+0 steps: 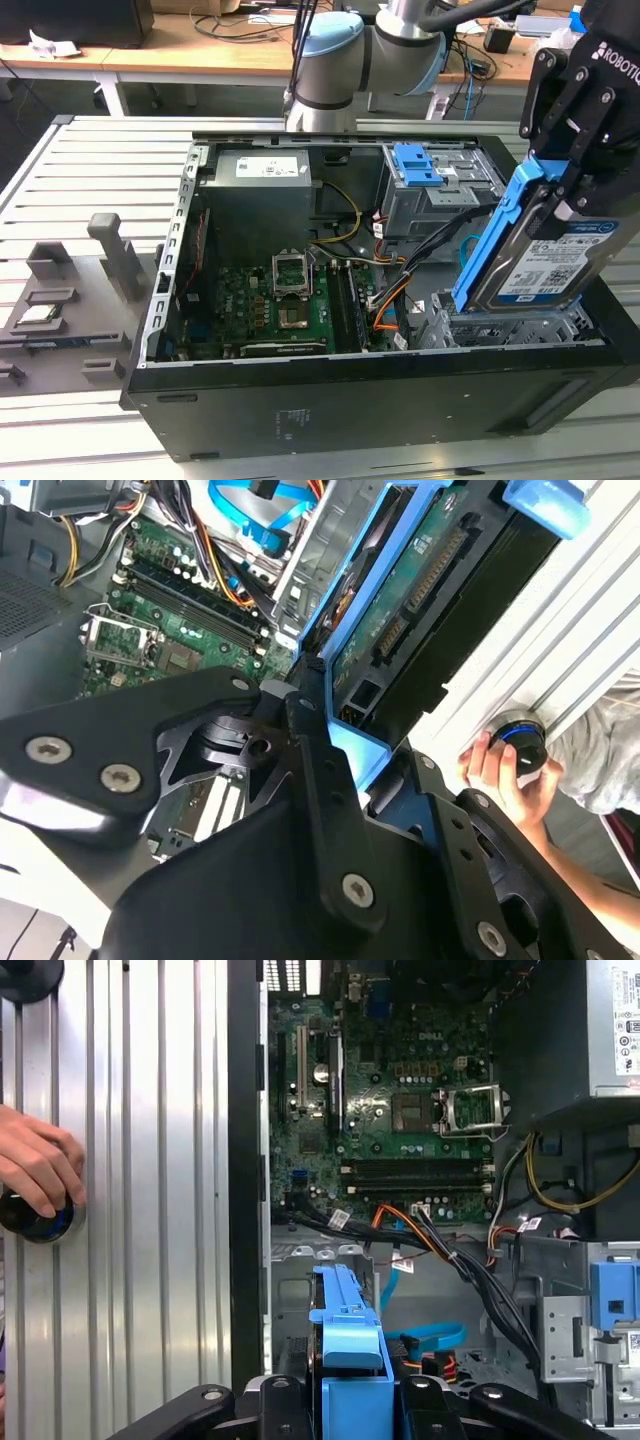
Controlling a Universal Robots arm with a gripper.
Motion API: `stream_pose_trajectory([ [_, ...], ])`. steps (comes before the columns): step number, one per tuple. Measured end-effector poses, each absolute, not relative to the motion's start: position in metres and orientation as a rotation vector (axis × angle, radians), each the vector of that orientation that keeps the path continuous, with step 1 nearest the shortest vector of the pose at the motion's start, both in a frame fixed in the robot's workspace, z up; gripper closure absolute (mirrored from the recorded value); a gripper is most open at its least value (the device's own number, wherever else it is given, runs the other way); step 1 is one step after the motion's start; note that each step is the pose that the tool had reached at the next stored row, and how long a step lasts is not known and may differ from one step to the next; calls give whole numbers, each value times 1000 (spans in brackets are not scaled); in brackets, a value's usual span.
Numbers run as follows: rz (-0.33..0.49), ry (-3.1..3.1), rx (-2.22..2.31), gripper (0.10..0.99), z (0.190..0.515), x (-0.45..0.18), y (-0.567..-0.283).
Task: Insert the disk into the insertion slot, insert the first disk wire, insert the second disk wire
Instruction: 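Insert the disk into the insertion slot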
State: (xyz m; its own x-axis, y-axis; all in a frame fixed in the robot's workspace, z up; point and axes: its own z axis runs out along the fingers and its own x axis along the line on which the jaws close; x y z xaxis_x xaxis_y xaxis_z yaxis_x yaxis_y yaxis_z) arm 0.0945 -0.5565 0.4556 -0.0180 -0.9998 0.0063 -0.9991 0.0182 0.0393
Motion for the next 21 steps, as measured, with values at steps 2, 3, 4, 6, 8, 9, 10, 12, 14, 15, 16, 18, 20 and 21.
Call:
stream_pose_trajectory([
  [2, -36, -2218, 2178, 722, 452, 94, -554],
  [3, -36, -2219, 2178, 722, 451, 94, -553],
  [4, -36, -2218, 2178, 722, 449, 94, -550],
  [6, -36, -2219, 2178, 722, 447, 93, -548],
  [8, -36, -2218, 2179, 722, 443, 92, -547],
  [9, -36, -2218, 2179, 722, 442, 92, -547],
  [10, -36, -2218, 2178, 722, 441, 91, -547],
  [12, -36, -2218, 2178, 722, 437, 90, -547],
  [14, -36, -2218, 2178, 722, 434, 90, -547],
  [15, -36, -2218, 2178, 722, 433, 90, -547],
  [16, -36, -2218, 2178, 722, 432, 90, -547],
  [18, -35, -2218, 2178, 722, 430, 90, -547],
  [20, -35, -2218, 2178, 722, 428, 90, -547],
  [21, -34, -2218, 2178, 722, 426, 90, -547],
])
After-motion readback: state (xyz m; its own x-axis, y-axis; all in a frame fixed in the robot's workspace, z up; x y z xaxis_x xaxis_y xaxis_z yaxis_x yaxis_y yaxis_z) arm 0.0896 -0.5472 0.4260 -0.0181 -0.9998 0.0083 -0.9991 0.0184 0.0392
